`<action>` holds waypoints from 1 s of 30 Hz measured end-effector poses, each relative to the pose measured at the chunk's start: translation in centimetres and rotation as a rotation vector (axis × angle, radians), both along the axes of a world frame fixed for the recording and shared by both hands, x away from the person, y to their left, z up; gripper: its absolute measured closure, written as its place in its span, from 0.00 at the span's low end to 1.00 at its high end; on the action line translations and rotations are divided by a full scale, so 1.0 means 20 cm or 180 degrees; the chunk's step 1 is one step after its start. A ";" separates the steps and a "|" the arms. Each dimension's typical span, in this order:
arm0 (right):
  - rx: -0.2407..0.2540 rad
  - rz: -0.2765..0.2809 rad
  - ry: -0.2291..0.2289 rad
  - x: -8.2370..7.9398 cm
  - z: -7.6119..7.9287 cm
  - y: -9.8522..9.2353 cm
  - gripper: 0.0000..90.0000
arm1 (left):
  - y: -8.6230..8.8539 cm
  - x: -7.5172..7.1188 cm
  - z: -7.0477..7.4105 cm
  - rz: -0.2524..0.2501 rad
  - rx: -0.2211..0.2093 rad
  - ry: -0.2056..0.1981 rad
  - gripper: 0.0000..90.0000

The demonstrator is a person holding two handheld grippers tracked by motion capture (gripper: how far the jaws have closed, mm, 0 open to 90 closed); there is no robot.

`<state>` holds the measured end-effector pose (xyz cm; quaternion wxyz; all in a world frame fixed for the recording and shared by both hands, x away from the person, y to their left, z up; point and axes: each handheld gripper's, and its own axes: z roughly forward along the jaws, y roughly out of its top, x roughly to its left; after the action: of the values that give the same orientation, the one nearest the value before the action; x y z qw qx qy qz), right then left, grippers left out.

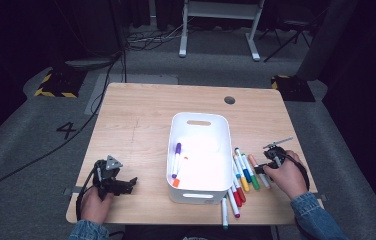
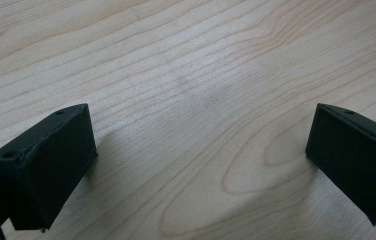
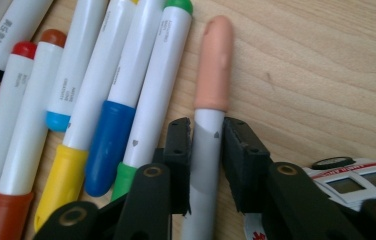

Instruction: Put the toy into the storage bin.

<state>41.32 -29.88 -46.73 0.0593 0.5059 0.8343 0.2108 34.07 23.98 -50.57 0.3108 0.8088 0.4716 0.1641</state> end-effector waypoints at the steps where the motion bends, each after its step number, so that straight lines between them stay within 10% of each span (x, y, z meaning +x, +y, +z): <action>1: -0.0019 -0.0014 -0.0007 0.00 0.00 0.00 0.84 | 0.00 0.00 0.00 0.0004 0.0003 0.0001 0.00; 17: 0.0092 -0.0161 -0.0083 -0.01 0.04 0.01 0.86 | 0.00 0.00 0.00 -0.0001 0.0000 0.0001 0.00; 30: 0.0307 0.0043 -0.0330 -0.05 0.19 0.04 0.86 | 0.00 0.00 0.00 0.0000 0.0000 0.0000 0.00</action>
<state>40.33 -29.12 -42.97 0.0765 0.4909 0.8224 0.2771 34.07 23.98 -50.57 0.3107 0.8088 0.4716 0.1641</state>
